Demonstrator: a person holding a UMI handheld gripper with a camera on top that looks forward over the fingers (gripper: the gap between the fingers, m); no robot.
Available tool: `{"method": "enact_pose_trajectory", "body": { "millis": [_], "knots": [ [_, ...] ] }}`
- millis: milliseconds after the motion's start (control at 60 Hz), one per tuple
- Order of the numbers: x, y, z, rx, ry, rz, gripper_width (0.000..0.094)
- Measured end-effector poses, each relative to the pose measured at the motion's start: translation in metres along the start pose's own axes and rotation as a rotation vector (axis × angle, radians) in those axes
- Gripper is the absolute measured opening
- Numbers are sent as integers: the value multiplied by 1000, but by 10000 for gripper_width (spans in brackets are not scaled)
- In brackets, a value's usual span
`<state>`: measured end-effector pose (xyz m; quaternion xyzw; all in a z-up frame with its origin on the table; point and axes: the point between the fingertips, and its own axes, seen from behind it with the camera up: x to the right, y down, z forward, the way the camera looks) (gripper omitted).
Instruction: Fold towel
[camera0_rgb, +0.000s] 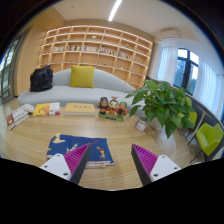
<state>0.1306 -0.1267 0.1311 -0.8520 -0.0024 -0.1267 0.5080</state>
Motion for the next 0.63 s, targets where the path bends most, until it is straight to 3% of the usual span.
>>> {"method": "enact_pose_trajectory", "body": {
  "millis": [267,633],
  "knots": [
    [-34,7,-105,23,-48,25,849],
    [-51,15,-191,57,-99,34,849]
  ]
}}
